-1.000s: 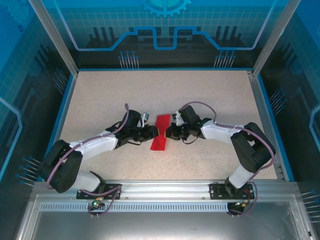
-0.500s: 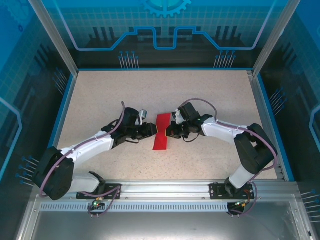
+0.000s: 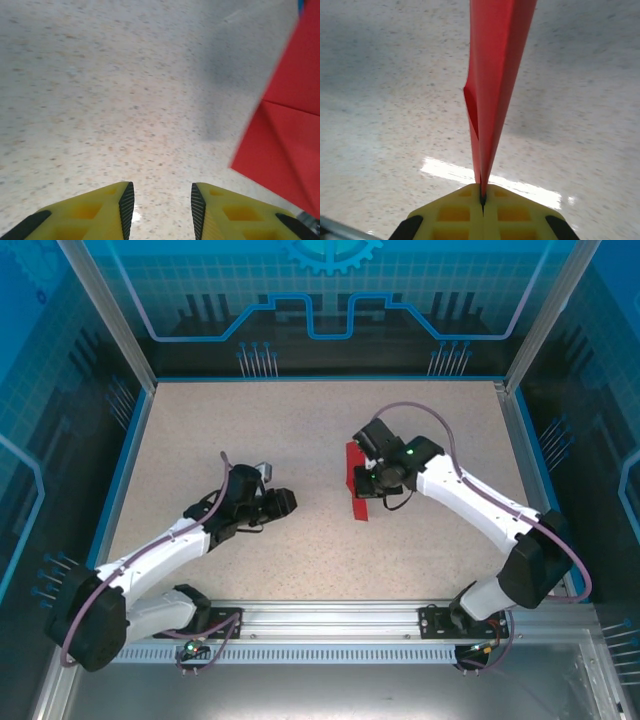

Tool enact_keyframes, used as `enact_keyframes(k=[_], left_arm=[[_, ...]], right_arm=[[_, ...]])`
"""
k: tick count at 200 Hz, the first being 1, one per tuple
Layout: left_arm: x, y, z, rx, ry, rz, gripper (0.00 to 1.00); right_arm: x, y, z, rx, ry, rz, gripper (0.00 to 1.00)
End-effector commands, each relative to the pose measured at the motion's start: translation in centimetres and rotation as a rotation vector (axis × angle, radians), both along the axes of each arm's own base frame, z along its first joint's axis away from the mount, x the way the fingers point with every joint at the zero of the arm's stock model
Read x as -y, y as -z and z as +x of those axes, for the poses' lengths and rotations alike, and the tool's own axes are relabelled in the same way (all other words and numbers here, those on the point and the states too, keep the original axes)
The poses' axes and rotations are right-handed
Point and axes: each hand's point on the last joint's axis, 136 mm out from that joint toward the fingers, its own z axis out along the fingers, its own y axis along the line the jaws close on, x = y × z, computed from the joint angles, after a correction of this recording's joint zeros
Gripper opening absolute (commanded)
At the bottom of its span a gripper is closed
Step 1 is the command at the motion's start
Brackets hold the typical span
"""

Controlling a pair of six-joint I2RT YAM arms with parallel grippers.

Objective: Fold a paper plane with a square sheet of paper (pick it up from the middle)
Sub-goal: Turn over the paper at the center of the table, then rotate the paper at the center of the table.

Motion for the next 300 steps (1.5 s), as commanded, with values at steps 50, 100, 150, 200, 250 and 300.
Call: enact_keyframes(k=[50, 100, 150, 200, 250, 300], left_arm=[[-8.2, 0.2, -0.1, 0.000, -0.218, 0.222, 0.41], [-12.5, 1.2, -2.3, -0.048, -0.379, 0.330, 0.44], [-14.8, 0.5, -3.7, -0.038, -0.463, 0.373, 0.52], [-11.1, -1.7, -2.8, 0.001, -0.303, 0.238, 0.57], [-5.0, -2.2, -1.1, -0.066, -0.097, 0.020, 0.61], [-3.4, 0.8, -0.4, -0.184, -0.091, -0.040, 0.62]], right_arm=[[5.4, 0.3, -3.4, -0.103, 0.125, -0.874, 0.03], [-2.5, 7.4, -2.8, -0.193, 0.074, -0.739, 0.08], [-11.0, 10.5, -2.6, -0.240, -0.078, -0.325, 0.30], [-13.0, 4.1, -0.9, -0.094, -0.154, 0.129, 0.46], [-9.4, 6.8, -0.7, -0.196, -0.138, 0.386, 0.19], [-6.9, 12.0, -0.3, -0.262, -0.102, 0.329, 0.15]])
